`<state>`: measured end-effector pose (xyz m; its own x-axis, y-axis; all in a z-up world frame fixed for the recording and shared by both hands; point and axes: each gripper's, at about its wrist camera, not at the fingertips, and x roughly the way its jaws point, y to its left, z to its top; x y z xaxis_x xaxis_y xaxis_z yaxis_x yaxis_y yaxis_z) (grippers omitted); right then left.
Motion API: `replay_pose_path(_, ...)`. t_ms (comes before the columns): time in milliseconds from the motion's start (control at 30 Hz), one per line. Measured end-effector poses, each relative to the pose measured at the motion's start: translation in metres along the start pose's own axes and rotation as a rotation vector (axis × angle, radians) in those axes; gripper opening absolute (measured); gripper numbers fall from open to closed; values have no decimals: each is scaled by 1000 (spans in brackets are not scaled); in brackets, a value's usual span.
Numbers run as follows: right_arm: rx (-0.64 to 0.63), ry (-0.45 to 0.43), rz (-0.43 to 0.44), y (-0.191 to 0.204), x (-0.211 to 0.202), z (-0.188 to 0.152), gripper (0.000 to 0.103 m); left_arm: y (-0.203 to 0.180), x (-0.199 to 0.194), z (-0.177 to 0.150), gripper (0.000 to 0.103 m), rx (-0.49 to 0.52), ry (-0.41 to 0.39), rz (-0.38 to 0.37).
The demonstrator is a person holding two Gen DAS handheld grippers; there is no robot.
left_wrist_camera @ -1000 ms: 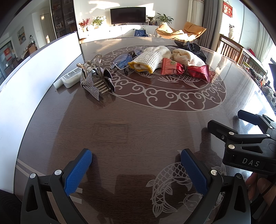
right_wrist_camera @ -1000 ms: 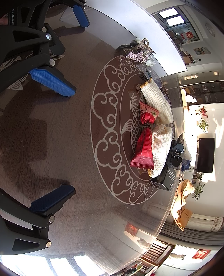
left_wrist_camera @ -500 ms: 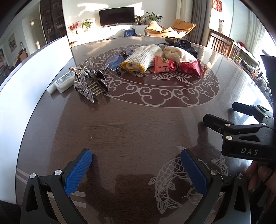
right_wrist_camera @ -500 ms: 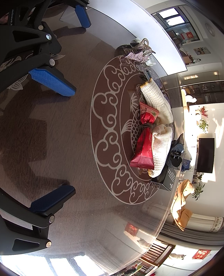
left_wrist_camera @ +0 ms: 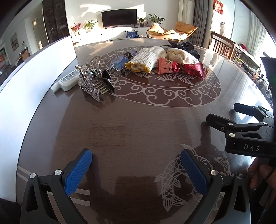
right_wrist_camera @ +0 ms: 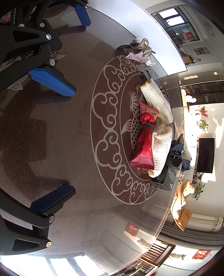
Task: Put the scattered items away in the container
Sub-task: 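Move the right tool to the rhinestone hair clip and close on it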
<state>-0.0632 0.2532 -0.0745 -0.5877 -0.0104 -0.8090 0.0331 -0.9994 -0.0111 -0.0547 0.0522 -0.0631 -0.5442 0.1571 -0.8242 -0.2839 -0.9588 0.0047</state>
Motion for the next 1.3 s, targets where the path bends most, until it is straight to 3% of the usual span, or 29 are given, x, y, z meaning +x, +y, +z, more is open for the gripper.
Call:
replay_pose_path(233, -15, 9, 14, 3, 0, 1, 103, 2, -3, -2, 103, 51, 77, -34)
replay_pose_path(400, -229, 14, 169, 43, 2, 4, 103, 5, -9, -12, 103, 86, 102, -55)
replay_pose_path(533, -327, 12, 240, 76, 11, 16, 103, 3, -10, -15, 103, 79, 102, -50)
replay_pose_path(1000, -420, 12, 307, 128, 55, 69, 103, 4, -11, -21, 103, 84, 89, -56)
replay_pose_path(1300, -485, 10, 352, 184, 87, 112, 103, 3, -8, -18, 103, 85, 77, -60)
